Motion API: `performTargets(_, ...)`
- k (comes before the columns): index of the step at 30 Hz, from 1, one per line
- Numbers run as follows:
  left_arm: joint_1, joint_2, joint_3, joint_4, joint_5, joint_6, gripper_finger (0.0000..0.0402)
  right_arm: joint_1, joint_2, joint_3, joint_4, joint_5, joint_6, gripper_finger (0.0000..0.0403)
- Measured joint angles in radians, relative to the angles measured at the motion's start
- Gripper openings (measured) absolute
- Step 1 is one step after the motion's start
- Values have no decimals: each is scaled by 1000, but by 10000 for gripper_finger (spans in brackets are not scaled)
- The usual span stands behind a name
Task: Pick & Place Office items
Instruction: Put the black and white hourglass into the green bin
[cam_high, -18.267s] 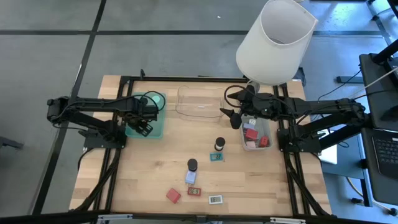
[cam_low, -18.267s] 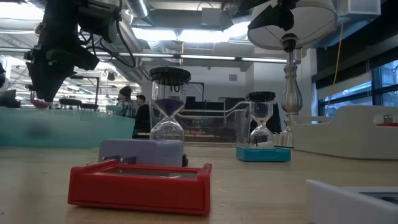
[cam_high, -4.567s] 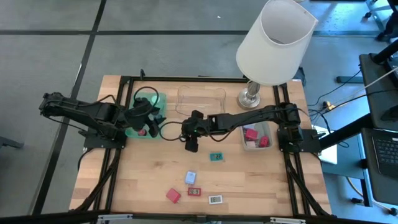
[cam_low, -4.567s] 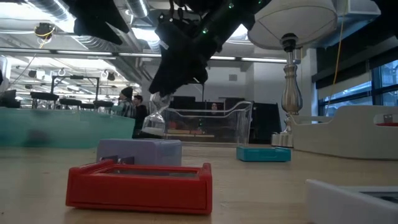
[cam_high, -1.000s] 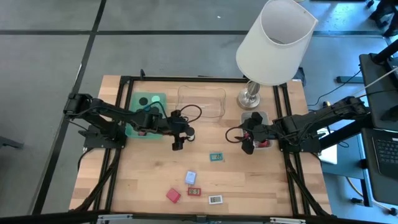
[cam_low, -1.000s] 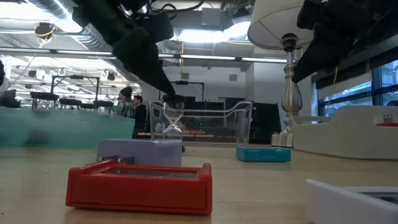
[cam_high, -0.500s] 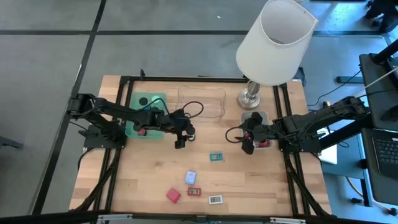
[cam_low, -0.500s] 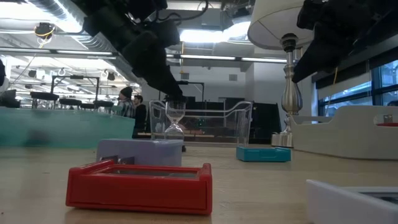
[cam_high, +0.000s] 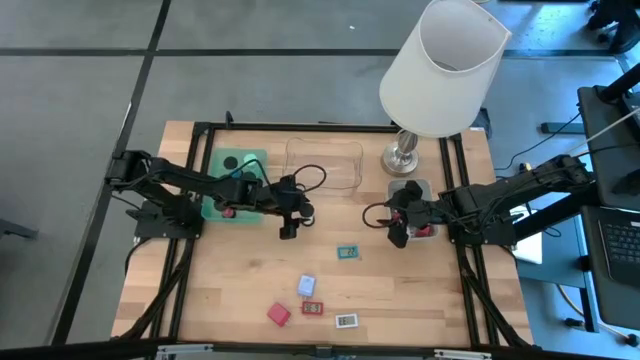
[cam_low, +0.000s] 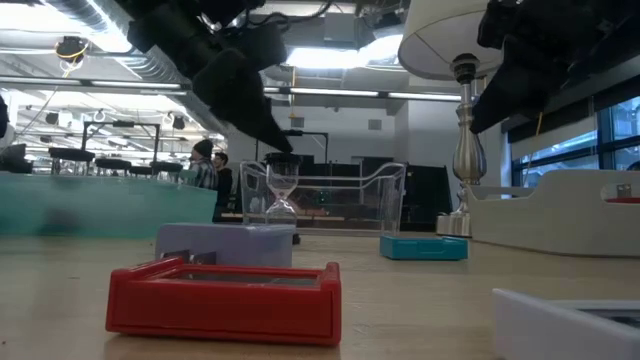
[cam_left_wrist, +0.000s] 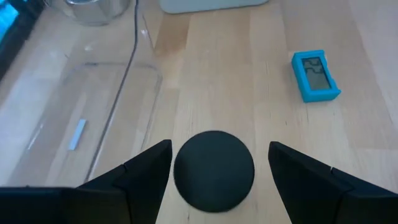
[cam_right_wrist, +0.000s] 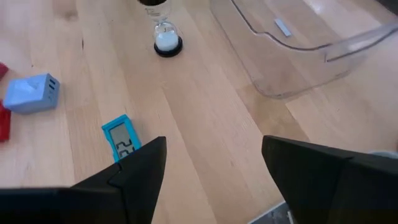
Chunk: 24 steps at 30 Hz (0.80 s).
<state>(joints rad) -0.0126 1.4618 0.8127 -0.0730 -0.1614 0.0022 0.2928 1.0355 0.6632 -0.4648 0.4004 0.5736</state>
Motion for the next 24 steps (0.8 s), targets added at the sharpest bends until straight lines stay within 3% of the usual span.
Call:
performTargets(4,-1,-23,0,-7,-26,3,265,-1,0,1,-9,7,95,268)
performTargets(12,-1,-33,0,-6,-38,-14,265,-4,0,1,-34,123,71,268)
performTargets(16,-1,-33,0,5,-56,-15,265,-5,0,1,-32,84,17,268)
performTargets(21,-1,-33,0,50,-65,-15,265,-8,0,1,-30,94,68,268)
performTargets(24,-1,-33,0,77,-63,-36,265,-8,-6,1,-51,61,-10,268)
